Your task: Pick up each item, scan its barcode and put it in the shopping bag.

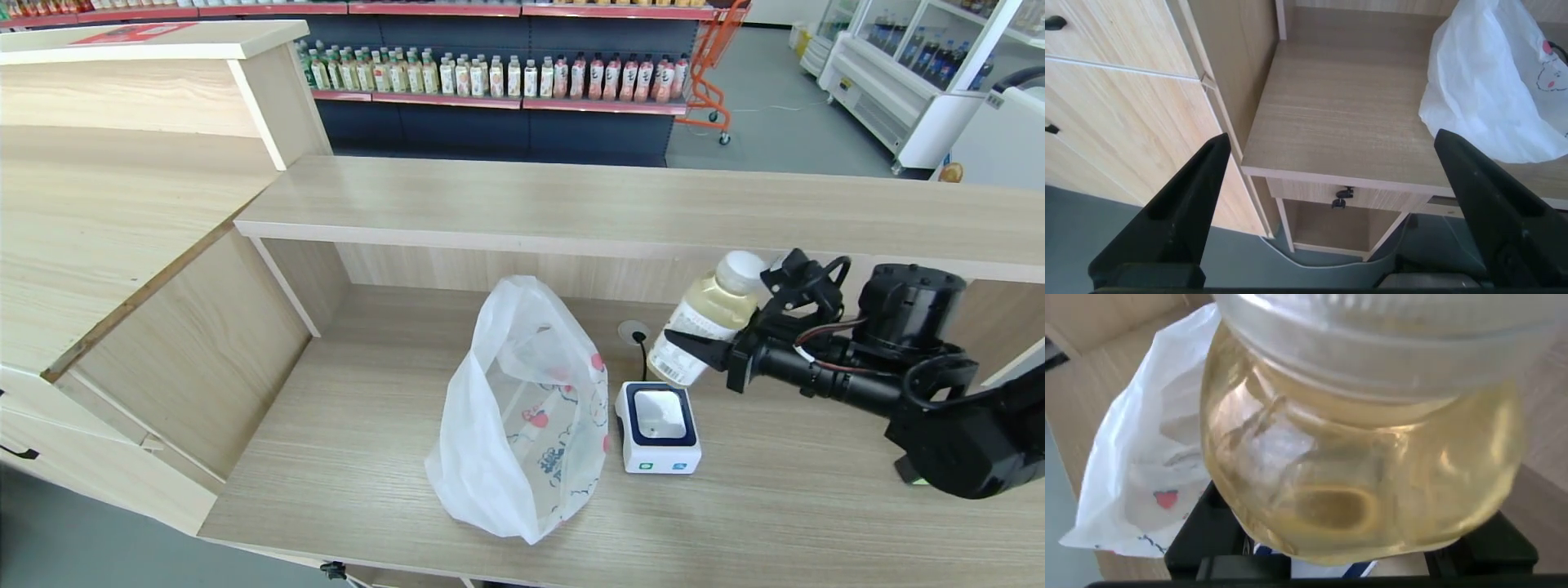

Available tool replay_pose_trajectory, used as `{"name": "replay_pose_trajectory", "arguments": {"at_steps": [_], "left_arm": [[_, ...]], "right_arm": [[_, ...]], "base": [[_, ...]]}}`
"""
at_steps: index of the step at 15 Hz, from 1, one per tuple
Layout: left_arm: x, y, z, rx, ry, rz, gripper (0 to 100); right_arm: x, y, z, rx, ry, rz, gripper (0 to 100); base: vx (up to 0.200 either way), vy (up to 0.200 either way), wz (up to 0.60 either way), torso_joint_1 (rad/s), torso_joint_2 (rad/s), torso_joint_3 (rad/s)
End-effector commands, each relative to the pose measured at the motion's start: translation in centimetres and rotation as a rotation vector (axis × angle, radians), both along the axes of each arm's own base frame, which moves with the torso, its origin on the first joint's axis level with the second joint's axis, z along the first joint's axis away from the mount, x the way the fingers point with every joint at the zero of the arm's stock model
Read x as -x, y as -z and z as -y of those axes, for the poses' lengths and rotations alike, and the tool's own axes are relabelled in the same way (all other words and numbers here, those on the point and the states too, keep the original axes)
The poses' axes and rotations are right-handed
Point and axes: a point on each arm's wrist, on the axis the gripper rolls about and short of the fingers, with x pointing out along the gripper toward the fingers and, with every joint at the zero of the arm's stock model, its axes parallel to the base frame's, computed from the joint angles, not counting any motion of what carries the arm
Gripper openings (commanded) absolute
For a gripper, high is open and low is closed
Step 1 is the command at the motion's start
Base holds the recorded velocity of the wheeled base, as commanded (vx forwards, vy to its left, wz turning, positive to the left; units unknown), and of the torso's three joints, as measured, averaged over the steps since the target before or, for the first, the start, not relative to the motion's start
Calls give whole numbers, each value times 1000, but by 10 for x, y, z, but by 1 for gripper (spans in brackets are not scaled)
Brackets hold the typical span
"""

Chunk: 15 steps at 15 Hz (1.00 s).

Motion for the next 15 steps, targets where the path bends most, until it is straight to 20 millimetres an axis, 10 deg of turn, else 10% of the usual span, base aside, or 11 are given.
{"name": "replay_pose_trajectory", "arguments": {"at_steps": [1,15], "left_arm": [[0,0,0,0,-1,0,100],[0,0,0,-1,0,0,100]], "right_arm": [[21,-15,6,-119,96,-64,0],[36,9,-10,-256,92,-330,0]], "base": [[0,0,0,0,0,0],[-29,0,0,0,0,0]]}}
